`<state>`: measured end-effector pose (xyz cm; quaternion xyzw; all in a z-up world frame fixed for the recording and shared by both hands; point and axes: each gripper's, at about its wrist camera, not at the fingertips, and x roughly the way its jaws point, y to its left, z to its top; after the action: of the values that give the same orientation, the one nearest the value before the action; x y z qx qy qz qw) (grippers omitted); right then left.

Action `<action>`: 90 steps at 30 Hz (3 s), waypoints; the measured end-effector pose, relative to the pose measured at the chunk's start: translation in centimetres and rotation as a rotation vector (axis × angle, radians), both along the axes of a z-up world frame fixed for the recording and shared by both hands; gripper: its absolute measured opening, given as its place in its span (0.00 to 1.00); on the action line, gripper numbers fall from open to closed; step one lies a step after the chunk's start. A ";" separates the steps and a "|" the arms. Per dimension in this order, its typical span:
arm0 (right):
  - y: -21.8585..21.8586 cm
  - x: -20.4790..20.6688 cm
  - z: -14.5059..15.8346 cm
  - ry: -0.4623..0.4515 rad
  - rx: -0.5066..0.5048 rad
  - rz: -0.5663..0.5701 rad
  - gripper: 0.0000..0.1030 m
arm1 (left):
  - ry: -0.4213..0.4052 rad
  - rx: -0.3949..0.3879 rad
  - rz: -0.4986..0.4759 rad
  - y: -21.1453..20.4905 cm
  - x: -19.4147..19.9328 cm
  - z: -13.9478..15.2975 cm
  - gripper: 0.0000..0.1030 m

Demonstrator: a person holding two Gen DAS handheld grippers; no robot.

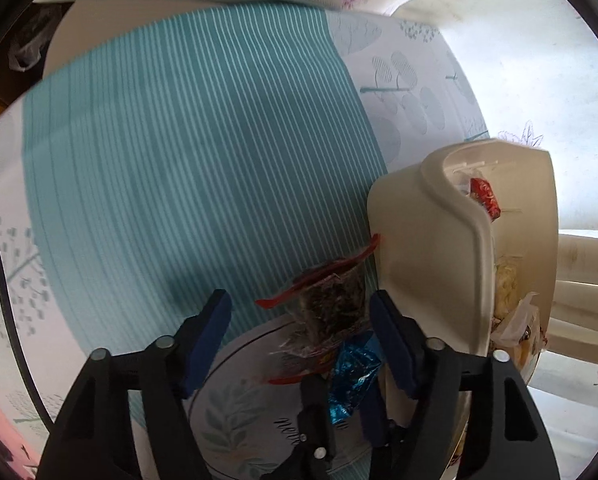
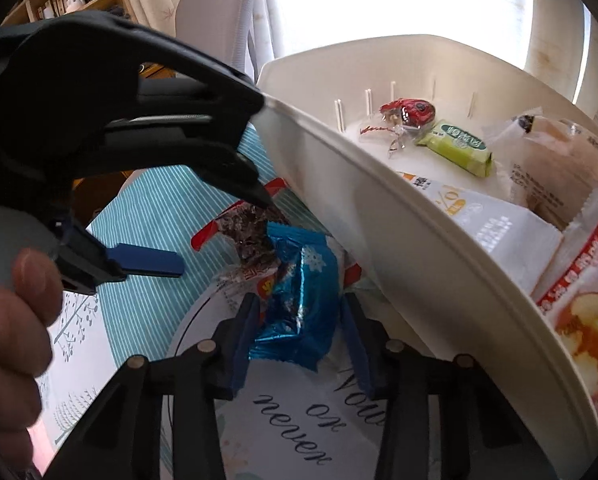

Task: Organize snacks
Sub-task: 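Grasp the blue-wrapped candy with the right tool while the left tool grasps the red-and-clear snack pack, then carry the blue candy and red-and-clear pack over the white tray and release both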

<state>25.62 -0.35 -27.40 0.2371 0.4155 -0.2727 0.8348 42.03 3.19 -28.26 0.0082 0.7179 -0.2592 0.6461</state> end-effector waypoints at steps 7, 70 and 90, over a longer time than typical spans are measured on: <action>-0.5 0.2 -0.1 -0.017 0.026 0.032 0.34 | -0.019 0.020 -0.009 -1.5 -0.4 -0.1 0.61; 4.9 -13.1 8.7 0.092 0.092 0.310 0.31 | -0.050 -0.062 0.257 19.2 -13.7 13.7 0.21; -0.5 -15.2 13.9 -0.033 0.013 0.406 0.31 | -0.164 -0.082 0.264 15.1 -20.4 22.1 0.21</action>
<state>10.45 -0.89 -13.52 0.1584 0.4429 -0.0919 0.8777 21.64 18.26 -6.18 -0.0917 0.6464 -0.1997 0.7307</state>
